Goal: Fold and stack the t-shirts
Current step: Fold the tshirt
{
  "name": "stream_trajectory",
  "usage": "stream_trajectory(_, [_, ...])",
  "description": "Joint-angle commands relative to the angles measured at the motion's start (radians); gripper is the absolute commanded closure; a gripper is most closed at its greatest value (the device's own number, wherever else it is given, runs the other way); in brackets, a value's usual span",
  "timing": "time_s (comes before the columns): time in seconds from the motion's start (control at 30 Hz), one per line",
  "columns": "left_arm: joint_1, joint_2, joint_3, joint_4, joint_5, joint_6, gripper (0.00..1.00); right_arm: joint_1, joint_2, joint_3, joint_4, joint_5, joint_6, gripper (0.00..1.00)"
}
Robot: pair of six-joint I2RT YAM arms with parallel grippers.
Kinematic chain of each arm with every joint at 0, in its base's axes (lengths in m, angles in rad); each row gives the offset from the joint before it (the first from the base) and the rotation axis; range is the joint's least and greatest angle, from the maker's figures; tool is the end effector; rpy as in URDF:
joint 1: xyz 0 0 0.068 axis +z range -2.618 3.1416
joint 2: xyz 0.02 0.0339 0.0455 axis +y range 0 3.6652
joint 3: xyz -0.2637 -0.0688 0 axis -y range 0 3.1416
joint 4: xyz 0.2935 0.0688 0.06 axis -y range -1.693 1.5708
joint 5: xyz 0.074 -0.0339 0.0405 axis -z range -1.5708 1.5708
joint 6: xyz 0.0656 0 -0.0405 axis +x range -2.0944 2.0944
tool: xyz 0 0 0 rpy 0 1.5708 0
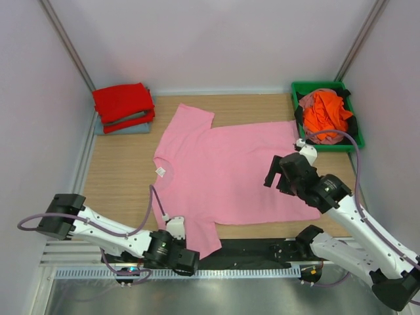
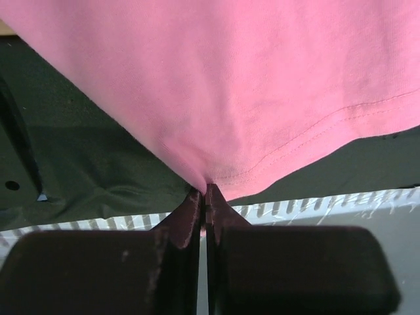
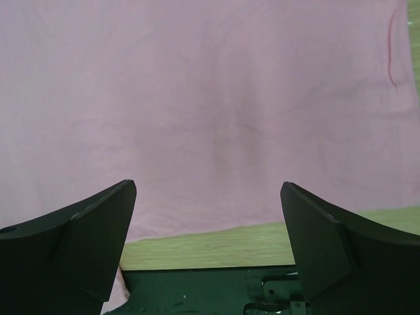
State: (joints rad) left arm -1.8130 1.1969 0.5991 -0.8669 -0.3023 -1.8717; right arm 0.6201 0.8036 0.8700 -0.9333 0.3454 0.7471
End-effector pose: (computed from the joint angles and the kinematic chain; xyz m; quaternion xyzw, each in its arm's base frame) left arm -0.0325 -0.2129 0.1075 -0.0370 0.9865 -0.0908 0.1308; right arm 0.1868 0.1061 0.2792 0.1178 0.9191 0.0894 0.3652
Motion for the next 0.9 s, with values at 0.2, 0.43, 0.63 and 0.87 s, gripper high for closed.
stream_trajectory(0.2, [0.024,-0.379,0.018,-0.231,-0.302,-0.015,1.0,0.038,0.172,-0.082,-0.053,0.019,0.176,0.0])
stream_trajectory(0.43, [0.155,-0.7,0.008,-0.233,-0.437,0.292,1.0,0.086,0.096,-0.101,-0.15,0.084,0.339,0.0])
stream_trajectory(0.63, [0.346,-0.581,0.025,-0.005,-0.33,0.627,1.0,0.086,-0.035,-0.16,0.23,-0.052,0.227,0.0])
stream_trajectory(0.87, [0.664,-0.301,0.188,0.1,-0.135,0.988,1.0,-0.309,0.22,-0.038,0.013,-0.112,0.155,0.0])
